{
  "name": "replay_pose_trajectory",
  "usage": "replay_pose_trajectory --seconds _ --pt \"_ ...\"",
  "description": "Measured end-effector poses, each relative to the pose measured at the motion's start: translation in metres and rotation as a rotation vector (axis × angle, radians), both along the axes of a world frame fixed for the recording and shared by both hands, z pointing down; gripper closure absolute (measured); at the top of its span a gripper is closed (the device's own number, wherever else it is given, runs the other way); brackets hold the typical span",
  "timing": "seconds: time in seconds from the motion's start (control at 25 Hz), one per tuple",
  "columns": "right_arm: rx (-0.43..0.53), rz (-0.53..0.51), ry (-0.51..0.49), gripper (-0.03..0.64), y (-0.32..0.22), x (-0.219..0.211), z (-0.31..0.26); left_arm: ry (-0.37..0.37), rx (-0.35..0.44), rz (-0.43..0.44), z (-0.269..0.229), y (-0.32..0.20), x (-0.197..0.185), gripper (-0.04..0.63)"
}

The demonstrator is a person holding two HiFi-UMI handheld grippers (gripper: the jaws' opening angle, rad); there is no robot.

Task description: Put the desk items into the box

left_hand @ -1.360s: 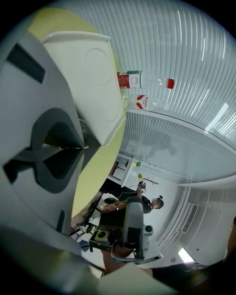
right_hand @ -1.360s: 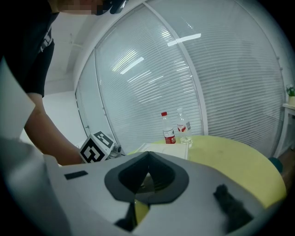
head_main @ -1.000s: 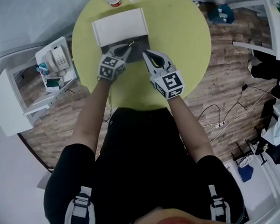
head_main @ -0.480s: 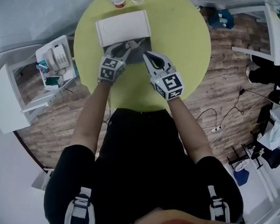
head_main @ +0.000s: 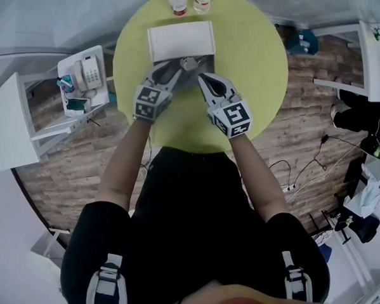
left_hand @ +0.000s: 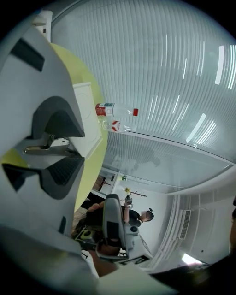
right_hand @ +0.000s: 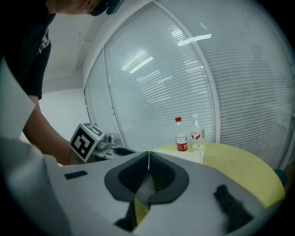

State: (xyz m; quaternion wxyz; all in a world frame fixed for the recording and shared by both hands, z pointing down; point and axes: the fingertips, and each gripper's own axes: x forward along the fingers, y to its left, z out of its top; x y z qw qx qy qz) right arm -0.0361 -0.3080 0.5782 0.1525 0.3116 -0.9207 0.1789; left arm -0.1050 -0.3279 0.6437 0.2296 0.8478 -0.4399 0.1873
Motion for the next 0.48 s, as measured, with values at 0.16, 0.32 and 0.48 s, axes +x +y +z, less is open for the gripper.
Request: replay_pose_trajectory --seconds 0.16,0.32,0.48 --pt "0.022 -0.019 -0.004 0.598 0.01 -0.012 -0.018 0.029 0.066 -0.002 -0.044 0.014 -0.007 0.465" --pt "0.059 -0.053 -0.006 0.6 0.02 -0.022 -0.042 0.062 0.127 -0.006 -0.087 0.03 -0.014 0.465" --pt "0.082 -0.088 -0.029 0.6 0.031 -0.03 -0.071 0.093 0.185 0.002 -0.128 0.046 -0.018 0.468"
